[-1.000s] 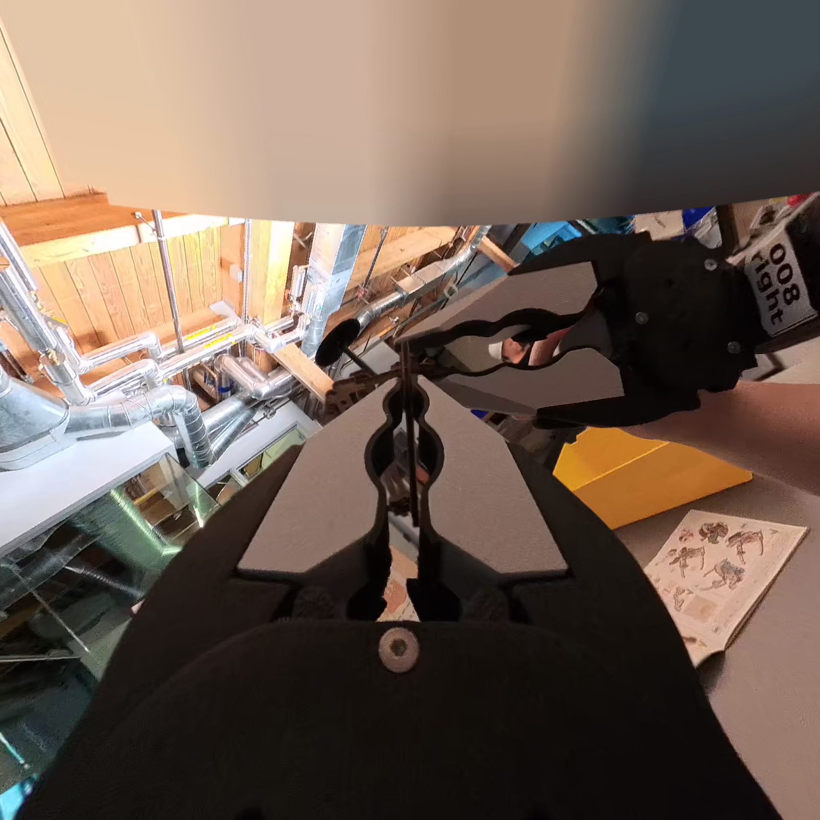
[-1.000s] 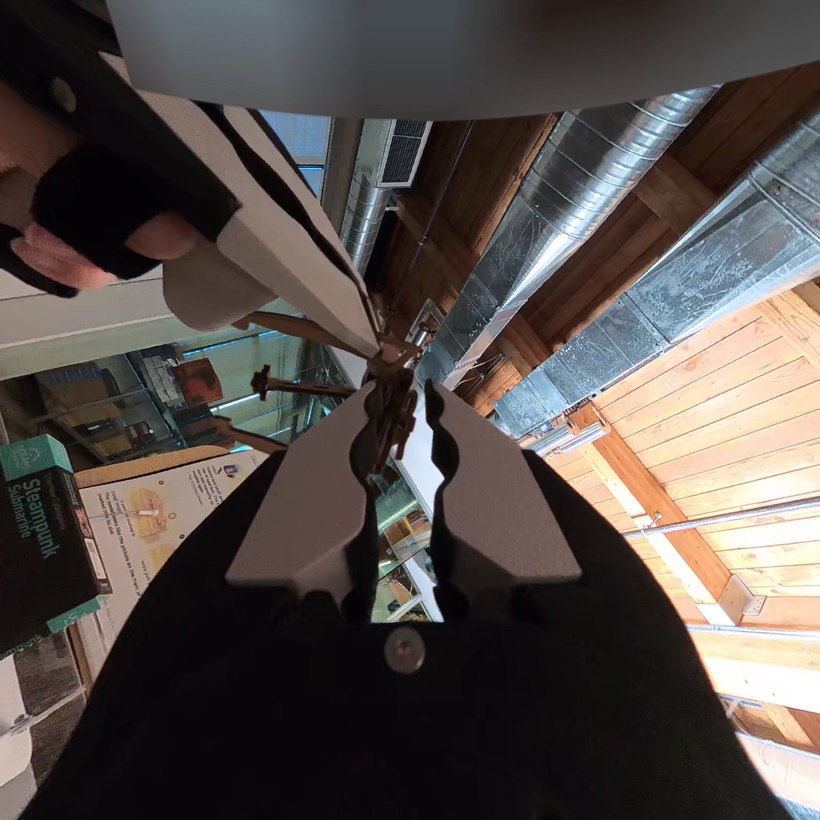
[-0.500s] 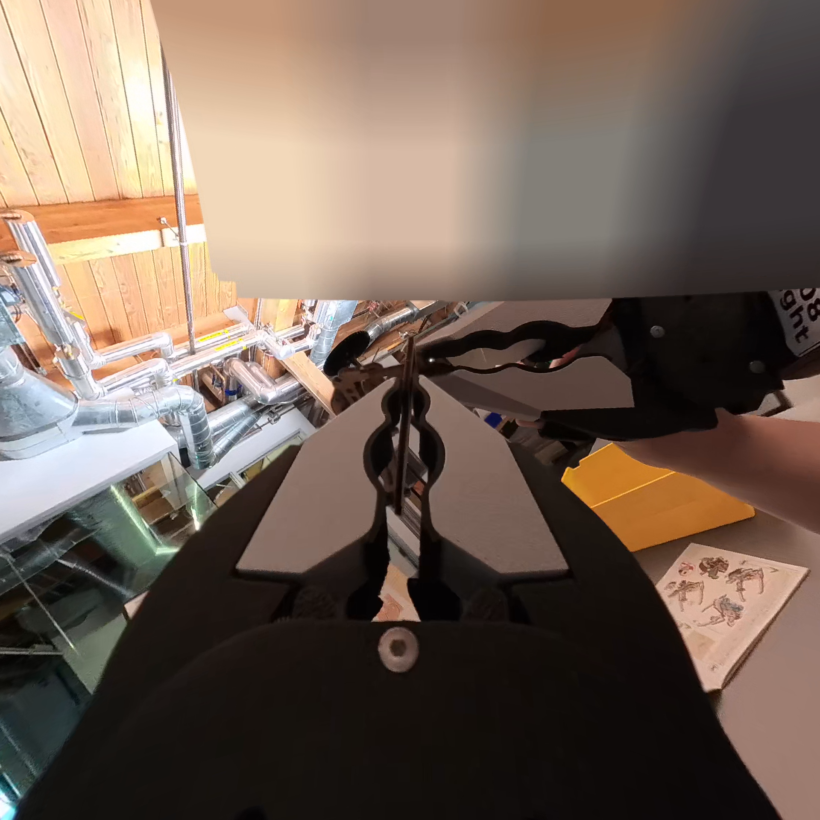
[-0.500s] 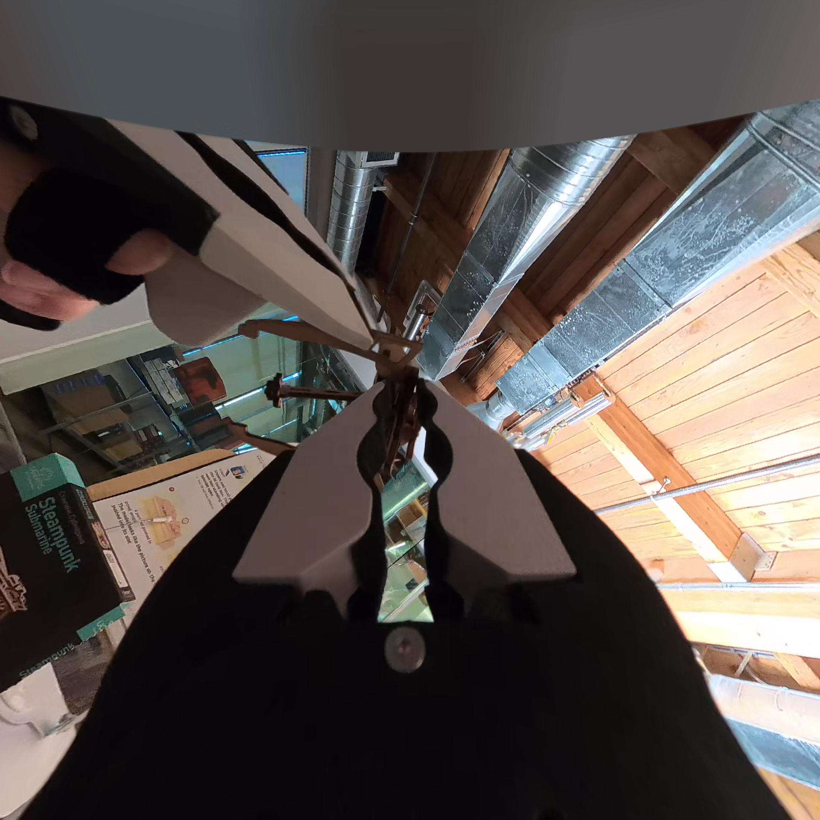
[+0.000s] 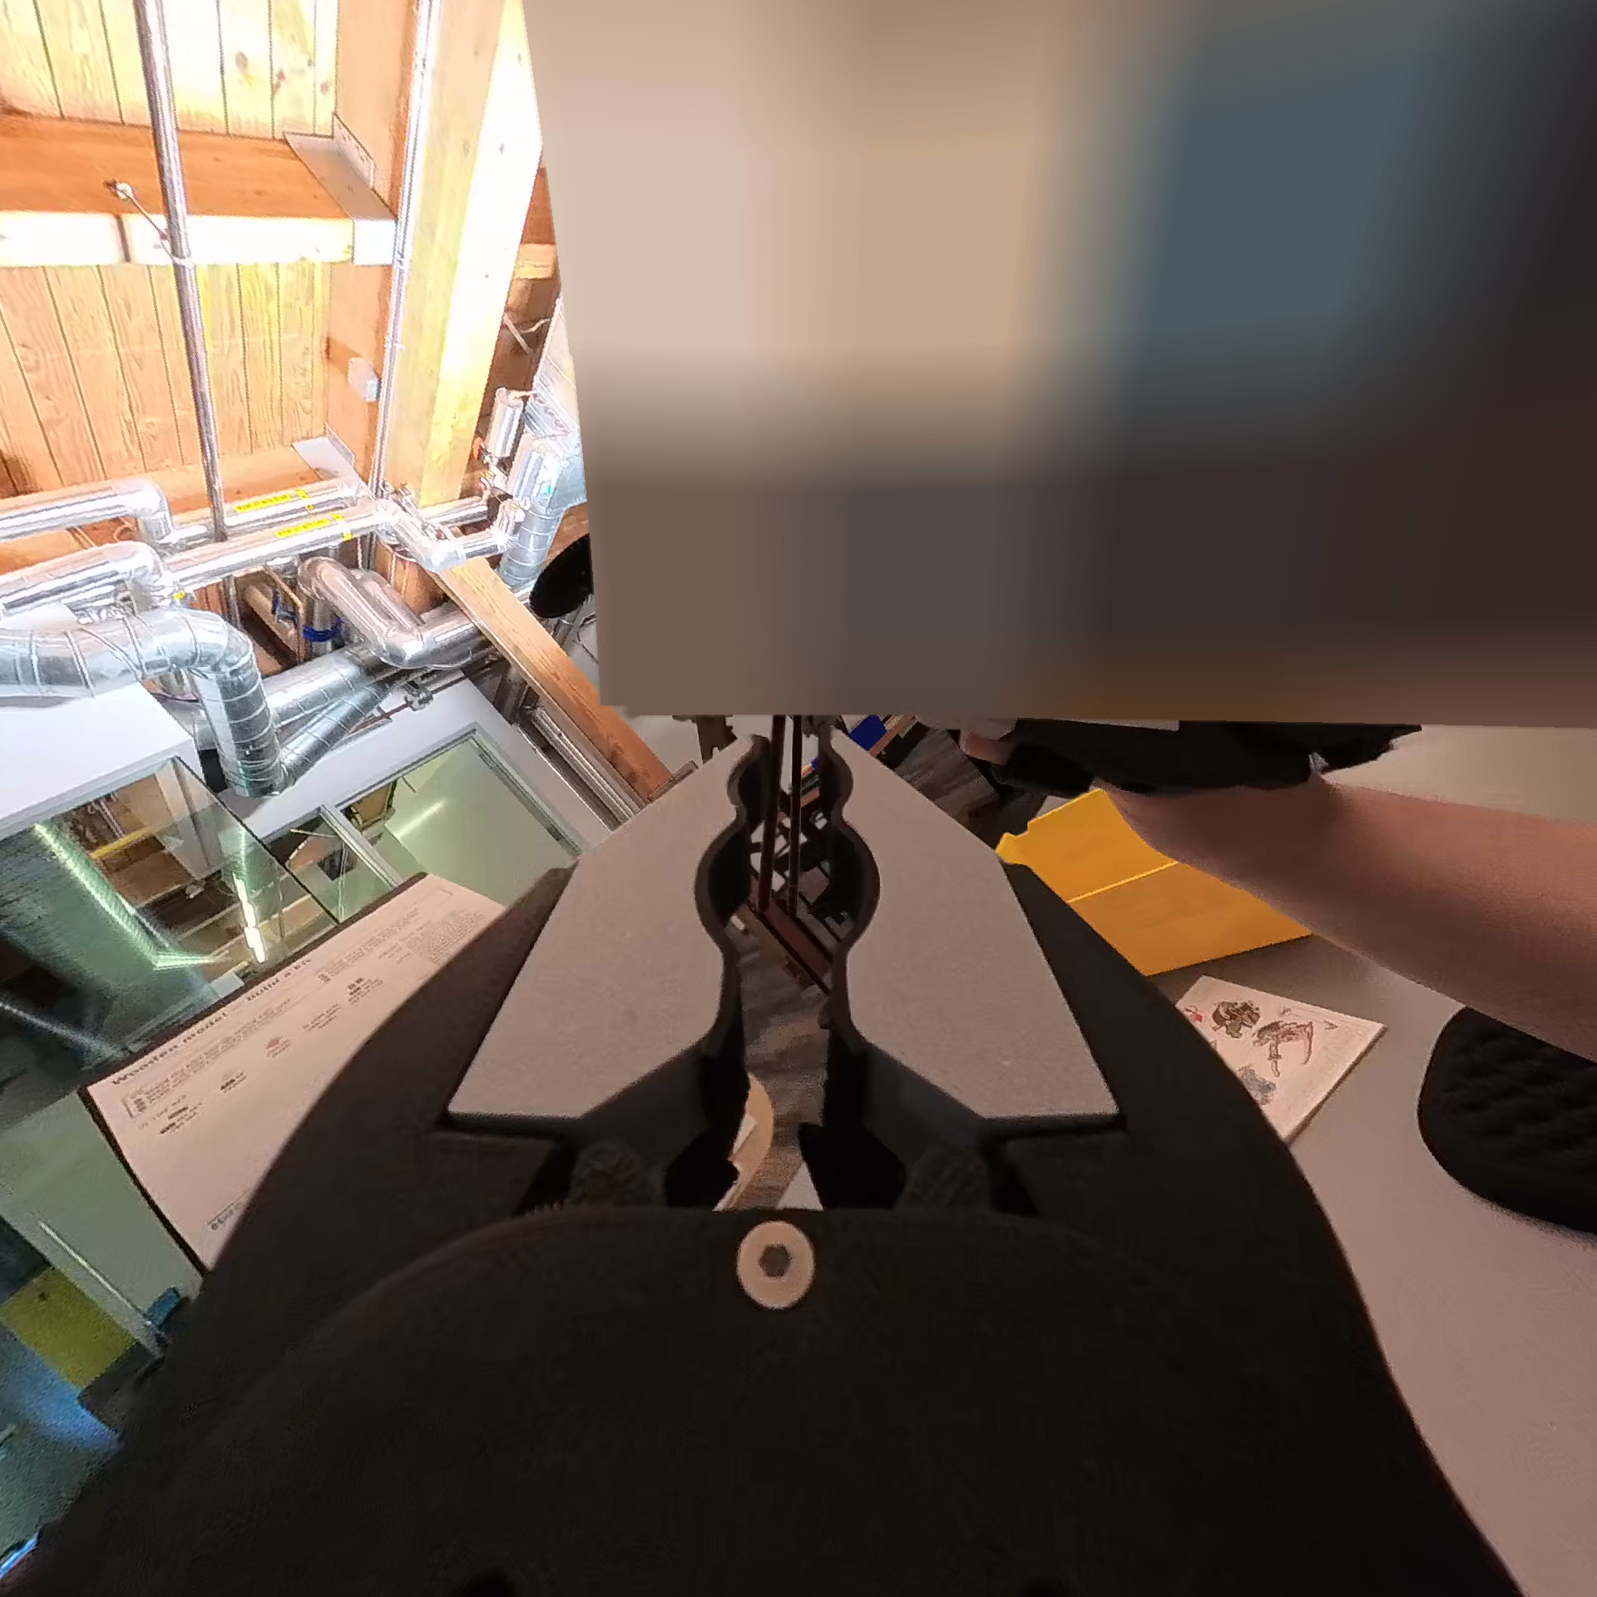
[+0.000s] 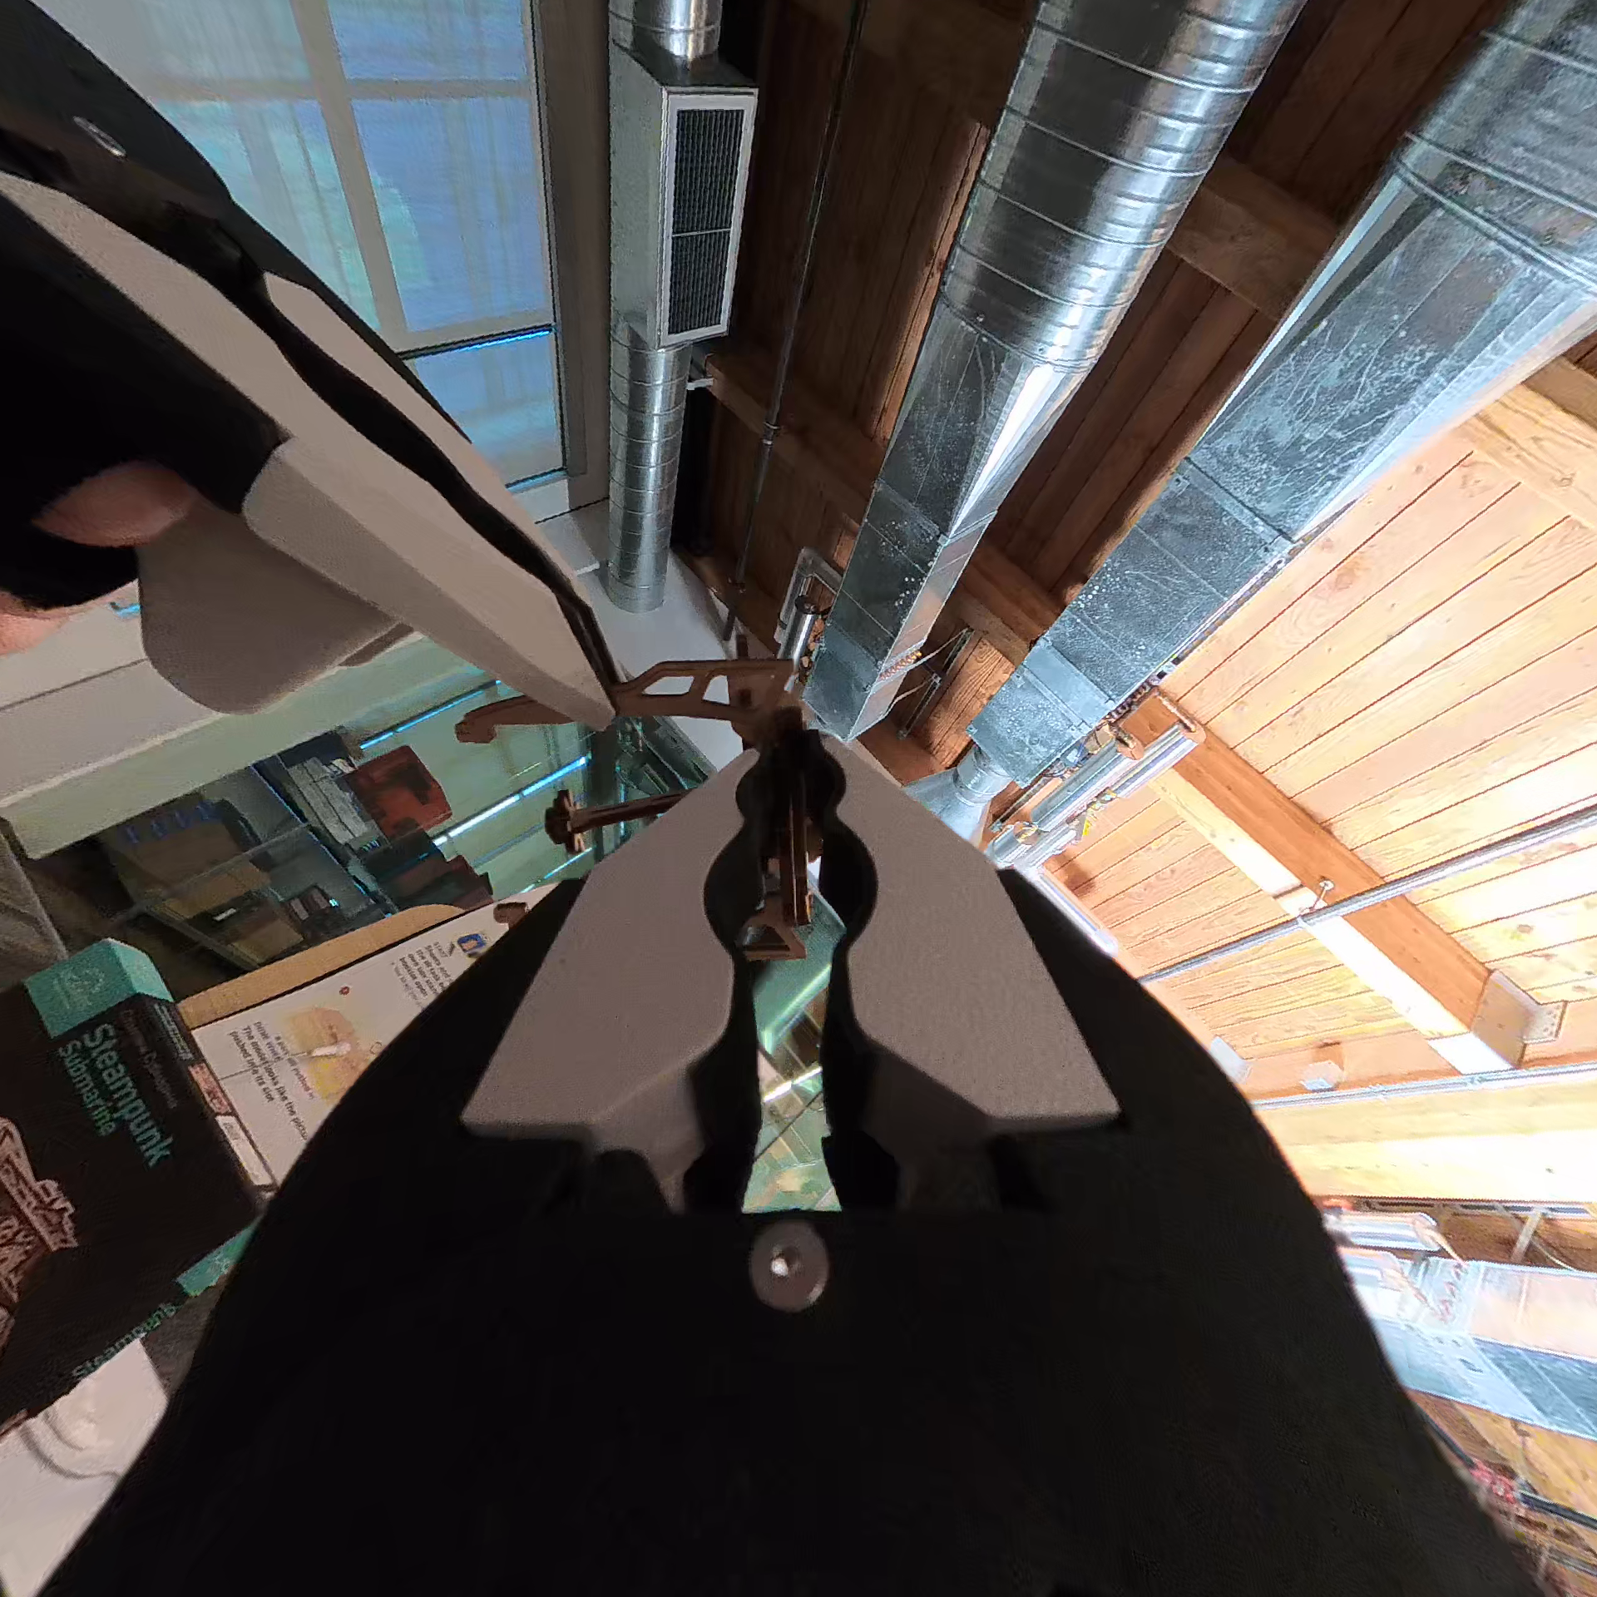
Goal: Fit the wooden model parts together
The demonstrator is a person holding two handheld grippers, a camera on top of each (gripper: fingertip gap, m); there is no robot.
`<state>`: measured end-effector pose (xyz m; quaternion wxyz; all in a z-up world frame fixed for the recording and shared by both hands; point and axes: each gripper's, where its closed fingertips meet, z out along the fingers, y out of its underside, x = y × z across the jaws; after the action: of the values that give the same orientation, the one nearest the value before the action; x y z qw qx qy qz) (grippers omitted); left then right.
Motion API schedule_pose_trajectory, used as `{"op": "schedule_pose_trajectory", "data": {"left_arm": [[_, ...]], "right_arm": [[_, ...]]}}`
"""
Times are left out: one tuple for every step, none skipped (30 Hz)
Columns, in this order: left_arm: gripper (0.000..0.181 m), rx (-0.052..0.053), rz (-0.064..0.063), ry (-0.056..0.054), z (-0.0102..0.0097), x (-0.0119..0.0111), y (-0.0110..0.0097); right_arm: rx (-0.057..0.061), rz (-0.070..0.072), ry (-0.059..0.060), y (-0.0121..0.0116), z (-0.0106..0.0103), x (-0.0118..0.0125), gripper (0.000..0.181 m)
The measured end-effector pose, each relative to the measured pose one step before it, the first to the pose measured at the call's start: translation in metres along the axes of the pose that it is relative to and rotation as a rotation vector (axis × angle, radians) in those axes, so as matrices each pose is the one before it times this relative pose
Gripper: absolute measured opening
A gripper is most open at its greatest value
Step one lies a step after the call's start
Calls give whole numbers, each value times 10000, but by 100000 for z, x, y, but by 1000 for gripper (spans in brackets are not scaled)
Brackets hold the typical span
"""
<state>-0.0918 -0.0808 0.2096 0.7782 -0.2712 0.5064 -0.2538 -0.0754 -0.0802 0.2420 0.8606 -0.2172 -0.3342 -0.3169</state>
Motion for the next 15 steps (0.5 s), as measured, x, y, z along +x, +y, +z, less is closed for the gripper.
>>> {"op": "schedule_pose_trajectory", "data": {"left_arm": [[8, 9, -99, 44, 9, 5, 7], [8, 15, -140, 60, 4, 14, 16], [8, 45, -156, 68, 13, 39, -37], [8, 40, -131, 43, 4, 1, -33], [8, 27, -42, 4, -5, -34, -3], [8, -2, 26, -4, 0, -16, 40], [8, -19, -47, 18, 39, 24, 39], [10, 19, -125, 39, 46, 79, -27], [10, 17, -120, 23, 42, 51, -11], [9, 5, -50, 31, 48, 64, 12], [9, -16, 35, -8, 5, 7, 35], [9, -45, 50, -1, -8, -5, 48], [9, -52, 115, -4, -64, -49, 29], [9, 19, 189, -19, -201, -118, -117], [8, 227, 100, 4, -336, -142, -489]], "right_arm": [[-1, 92, -31, 73, 15, -9, 3], [-2, 93, -35, 36, 2, 3, 3], [6, 63, -8, 2, -6, 26, 3], [1, 22, 4, 2, -1, 19, 3], [-18, -6, -8, 8, 20, -14, 3], [-25, -19, -11, 21, 18, -26, 4], [-22, 9, 16, 34, 4, 27, 3], [-12, 62, 30, 44, 7, 47, 3], [-5, 76, 9, 41, 13, 50, 3], [5, 36, -13, 33, -6, 20, 4], [1, -30, -32, 29, -14, -17, 4], [-17, -39, -34, 39, 10, -37, 5], [17, -21, -68, -20, 9, -104, 5], [108, -50, -187, -157, 1, -274, 3], [119, -134, -231, -128, -15, -369, 4]]}}
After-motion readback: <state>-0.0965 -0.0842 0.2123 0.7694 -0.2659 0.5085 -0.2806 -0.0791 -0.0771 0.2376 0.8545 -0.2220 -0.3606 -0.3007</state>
